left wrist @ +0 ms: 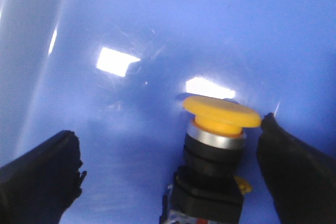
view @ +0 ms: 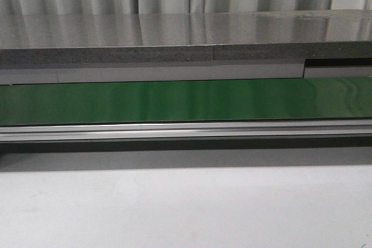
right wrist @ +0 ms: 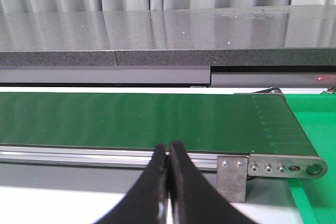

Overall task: Move button from left to right
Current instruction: 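Close the left gripper on the button and lift it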

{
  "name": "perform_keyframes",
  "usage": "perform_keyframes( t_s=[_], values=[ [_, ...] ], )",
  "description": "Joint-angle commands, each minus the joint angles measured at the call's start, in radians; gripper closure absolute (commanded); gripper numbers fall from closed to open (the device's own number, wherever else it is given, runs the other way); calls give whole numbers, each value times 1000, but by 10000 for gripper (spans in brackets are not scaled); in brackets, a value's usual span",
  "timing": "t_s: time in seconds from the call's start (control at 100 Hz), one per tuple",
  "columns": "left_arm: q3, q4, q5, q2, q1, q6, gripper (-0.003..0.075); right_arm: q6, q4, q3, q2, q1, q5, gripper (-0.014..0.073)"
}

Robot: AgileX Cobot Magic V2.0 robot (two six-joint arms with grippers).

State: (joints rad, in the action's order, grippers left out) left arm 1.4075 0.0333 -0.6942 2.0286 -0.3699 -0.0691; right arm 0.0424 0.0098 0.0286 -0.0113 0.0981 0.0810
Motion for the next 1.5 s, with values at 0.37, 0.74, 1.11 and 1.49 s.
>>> perform_keyframes(
  t_s=[0.37, 0.74, 1.11, 1.49],
  values=[
    [23, 12, 21, -51, -2, 10, 82, -4, -10, -16, -20, -2, -90, 662],
    [1, 12, 18, -16, 1, 10, 82, -4, -10, -16, -20, -2, -90, 662],
    [1, 14, 5, -12, 3, 10, 380, -4, -10, -16, -20, -2, -90, 662],
    [27, 36, -14, -43, 3, 10, 573, -4, -10, -16, -20, -2, -90, 662]
  ],
)
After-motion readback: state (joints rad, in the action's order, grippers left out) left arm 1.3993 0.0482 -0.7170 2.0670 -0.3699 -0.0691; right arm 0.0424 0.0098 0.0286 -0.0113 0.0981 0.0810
